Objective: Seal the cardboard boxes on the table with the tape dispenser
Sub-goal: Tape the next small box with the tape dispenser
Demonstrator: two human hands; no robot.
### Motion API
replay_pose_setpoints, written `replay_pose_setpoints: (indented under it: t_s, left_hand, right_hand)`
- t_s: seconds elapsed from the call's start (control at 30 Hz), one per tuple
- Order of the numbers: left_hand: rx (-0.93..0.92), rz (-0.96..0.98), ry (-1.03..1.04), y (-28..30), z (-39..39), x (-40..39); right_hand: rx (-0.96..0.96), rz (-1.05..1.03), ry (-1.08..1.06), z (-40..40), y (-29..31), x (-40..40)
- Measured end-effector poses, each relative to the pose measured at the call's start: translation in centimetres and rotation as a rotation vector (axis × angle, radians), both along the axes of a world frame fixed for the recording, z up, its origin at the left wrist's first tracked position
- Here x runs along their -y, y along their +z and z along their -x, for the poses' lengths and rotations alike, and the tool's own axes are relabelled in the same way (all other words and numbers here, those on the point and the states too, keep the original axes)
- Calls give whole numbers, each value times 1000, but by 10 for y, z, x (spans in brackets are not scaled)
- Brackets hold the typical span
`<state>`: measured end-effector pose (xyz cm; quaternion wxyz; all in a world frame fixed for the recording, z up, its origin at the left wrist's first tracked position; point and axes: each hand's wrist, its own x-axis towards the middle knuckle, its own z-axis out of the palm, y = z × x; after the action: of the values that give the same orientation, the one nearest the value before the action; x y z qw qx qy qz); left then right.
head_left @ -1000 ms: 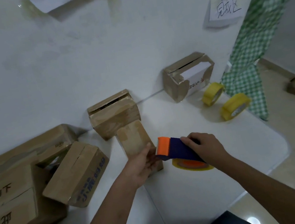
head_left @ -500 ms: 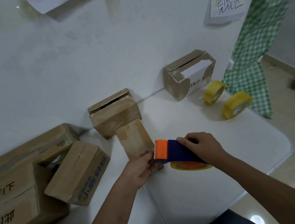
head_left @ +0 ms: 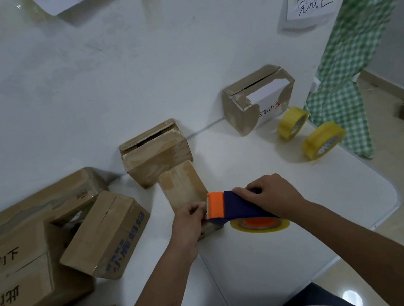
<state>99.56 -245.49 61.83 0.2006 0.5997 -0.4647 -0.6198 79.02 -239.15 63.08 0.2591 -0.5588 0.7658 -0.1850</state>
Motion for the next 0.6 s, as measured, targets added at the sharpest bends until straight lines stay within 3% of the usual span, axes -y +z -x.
replay_pose_setpoints:
  t_s: [0.3,0.4,0.6]
  left_hand:
    - [-28,49,186,-2,-37,15]
    - [-12,68,311,-6,-72,26]
    - [-69,-19,327,-23,-89,16]
  right_hand:
    - [-18,-36,151,5,-1,16]
    - [-22,-130,141,20,-4,17]
    - [-97,-248,90,38,-14,26]
